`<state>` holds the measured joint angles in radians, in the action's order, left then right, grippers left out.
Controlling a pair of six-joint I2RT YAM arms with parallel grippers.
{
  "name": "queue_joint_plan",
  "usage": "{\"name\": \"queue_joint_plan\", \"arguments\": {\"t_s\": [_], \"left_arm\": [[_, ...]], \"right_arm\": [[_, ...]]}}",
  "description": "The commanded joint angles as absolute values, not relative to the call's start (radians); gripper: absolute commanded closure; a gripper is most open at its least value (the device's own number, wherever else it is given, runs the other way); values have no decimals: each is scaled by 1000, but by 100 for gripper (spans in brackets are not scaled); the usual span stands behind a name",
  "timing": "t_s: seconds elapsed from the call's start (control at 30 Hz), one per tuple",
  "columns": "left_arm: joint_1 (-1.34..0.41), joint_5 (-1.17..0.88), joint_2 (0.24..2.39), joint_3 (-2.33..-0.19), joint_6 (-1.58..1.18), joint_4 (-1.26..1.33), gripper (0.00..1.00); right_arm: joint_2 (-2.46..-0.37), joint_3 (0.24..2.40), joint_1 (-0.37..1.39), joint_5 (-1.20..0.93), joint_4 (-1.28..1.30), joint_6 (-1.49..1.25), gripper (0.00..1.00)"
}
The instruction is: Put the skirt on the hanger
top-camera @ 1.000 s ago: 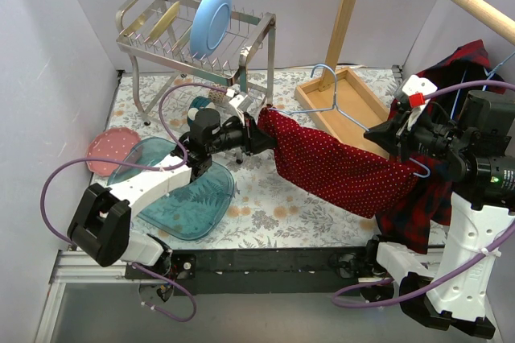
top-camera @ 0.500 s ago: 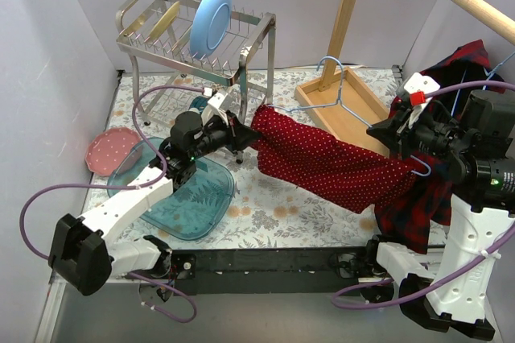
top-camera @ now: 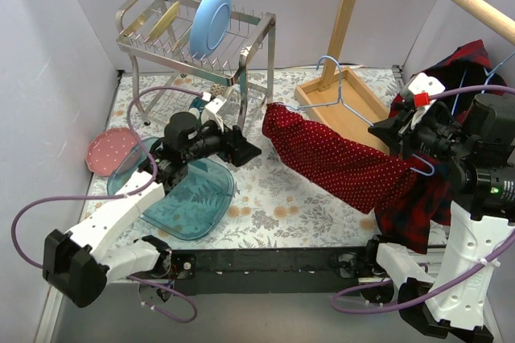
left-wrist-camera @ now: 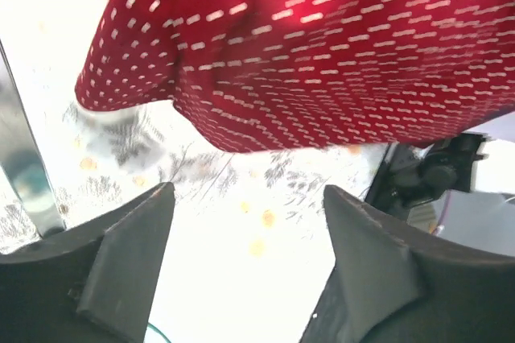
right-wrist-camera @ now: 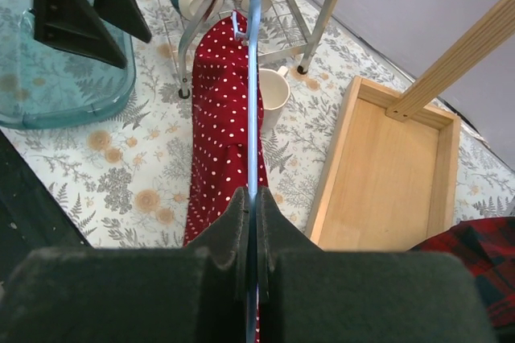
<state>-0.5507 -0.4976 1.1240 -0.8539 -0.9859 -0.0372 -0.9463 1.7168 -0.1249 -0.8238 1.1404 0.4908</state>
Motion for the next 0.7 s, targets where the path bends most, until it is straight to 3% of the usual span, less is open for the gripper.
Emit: {"name": "queue_joint_plan", "arguments": {"t_s": [0.0,0.17,0.4,0.67], "left_arm": [[-545,-468,953,-965,-884,-147,22],[-545,-347,816,-843,-804,-161,9],[-545,-288,647,-619,-834,-95,6],[-545,-293,600,-542,-857,-32,5]], "right_arm": [[-904,1721,-137,-813,1008,428,99],[-873,1715,-147,-727,937,342,99],[-850,1747,-150,-494,795,186,99],[-870,1689,-150,-325,651,17,99]]}}
